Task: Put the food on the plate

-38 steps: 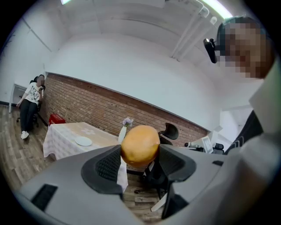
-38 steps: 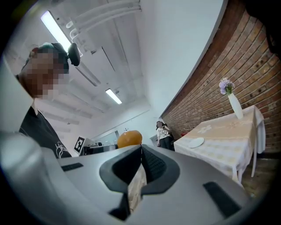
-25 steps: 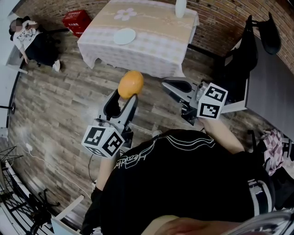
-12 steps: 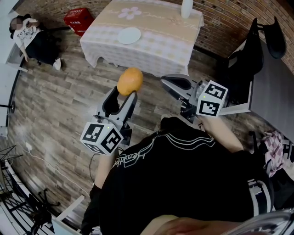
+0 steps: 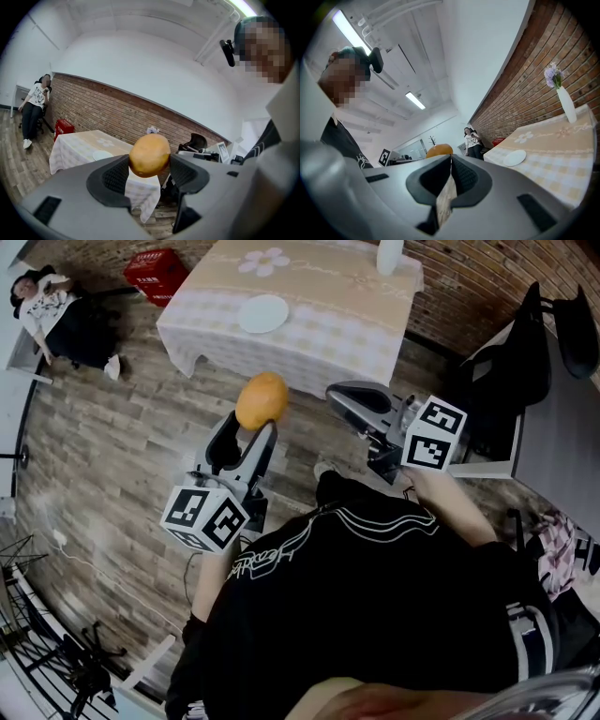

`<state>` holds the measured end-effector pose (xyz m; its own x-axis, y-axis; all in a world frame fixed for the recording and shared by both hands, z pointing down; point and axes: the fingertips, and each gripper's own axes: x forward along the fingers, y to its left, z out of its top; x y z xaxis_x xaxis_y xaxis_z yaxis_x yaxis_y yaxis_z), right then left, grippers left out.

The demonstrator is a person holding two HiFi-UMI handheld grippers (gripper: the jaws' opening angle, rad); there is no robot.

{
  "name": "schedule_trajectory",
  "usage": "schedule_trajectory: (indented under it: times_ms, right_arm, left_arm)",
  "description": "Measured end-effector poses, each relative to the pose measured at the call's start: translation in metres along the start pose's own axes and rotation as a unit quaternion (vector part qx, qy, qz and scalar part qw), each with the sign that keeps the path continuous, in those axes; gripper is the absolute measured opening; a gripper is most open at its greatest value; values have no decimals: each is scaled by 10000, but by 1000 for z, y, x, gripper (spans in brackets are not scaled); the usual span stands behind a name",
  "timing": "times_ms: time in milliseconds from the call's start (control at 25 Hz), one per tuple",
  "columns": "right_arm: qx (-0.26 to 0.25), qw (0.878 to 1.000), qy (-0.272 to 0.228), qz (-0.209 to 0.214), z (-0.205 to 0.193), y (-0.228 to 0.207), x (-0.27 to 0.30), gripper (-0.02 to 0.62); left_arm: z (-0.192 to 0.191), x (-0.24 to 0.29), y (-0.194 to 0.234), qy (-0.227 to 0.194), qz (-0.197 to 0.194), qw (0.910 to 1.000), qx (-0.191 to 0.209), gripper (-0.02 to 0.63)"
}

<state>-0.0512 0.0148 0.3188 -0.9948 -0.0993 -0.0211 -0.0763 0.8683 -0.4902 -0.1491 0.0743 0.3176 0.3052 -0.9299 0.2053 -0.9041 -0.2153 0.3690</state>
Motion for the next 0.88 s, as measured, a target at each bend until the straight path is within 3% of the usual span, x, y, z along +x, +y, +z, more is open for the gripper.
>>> schedule_trajectory:
  times_ms: [520,880]
  right_arm:
    - [243,9997,-55,35,51,-105,38,-3]
    - [220,9996,39,173,78,-154,49,-3]
  left_arm:
    - [39,98,55,205,228,9995,-1,267]
    - [58,156,66,209,311,9993,23,267]
